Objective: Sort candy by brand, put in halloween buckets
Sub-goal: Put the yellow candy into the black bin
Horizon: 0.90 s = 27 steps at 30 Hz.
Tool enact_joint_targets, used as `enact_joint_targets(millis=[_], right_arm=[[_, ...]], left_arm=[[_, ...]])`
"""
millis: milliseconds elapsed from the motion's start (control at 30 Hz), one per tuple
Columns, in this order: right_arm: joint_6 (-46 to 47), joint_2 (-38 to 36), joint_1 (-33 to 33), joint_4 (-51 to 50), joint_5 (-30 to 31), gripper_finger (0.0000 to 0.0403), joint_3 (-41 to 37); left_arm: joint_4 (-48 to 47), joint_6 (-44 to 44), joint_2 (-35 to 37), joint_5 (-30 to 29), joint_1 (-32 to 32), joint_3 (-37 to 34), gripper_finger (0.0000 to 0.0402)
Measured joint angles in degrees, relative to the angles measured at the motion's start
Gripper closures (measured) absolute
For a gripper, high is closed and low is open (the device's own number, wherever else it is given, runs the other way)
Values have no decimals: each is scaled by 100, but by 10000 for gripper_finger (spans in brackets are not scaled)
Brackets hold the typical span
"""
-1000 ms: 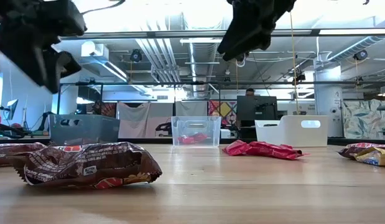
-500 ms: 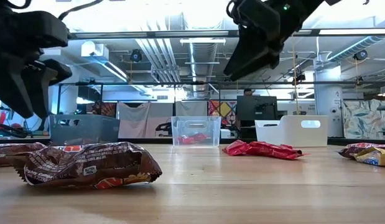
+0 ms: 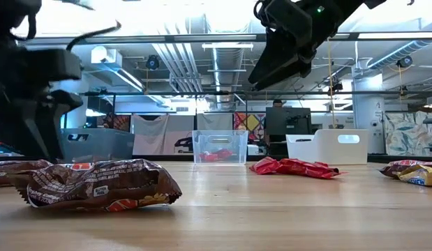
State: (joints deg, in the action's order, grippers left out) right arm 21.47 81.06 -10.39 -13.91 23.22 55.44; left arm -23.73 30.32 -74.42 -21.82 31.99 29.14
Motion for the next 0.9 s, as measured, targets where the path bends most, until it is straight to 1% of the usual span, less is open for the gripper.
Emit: enact_joint_targets(millis=[67, 200, 333, 400, 500, 600, 633, 800, 900], right_arm=[[0, 0, 0, 13, 0, 188, 0], [0, 0, 0, 116, -1, 188, 0], [-4, 0, 2, 141, -2, 188, 0], [-4, 0, 2, 144, -2, 188, 0], [-4, 0, 2, 148, -2, 188, 0], [-25, 0, 2, 226, -2, 188, 0], [-42, 0, 2, 248, -2, 188, 0], [-59, 0, 2, 251, -2, 188, 0], [-63, 1, 2, 251, -2, 188, 0]], left_arm=[[163, 24, -126, -100, -11, -77, 293], [534, 86, -312, -103, -13, -224, 293], [624, 227, -449, -108, -15, -243, 298], [637, 279, -508, -106, -15, -244, 309], [637, 330, -544, -82, -15, -244, 341], [633, 324, -488, -94, -15, -250, 385], [629, 322, -452, -101, -17, -258, 392], [539, 314, -216, -59, -26, -279, 392], [191, 228, 137, -98, -26, -110, 399]])
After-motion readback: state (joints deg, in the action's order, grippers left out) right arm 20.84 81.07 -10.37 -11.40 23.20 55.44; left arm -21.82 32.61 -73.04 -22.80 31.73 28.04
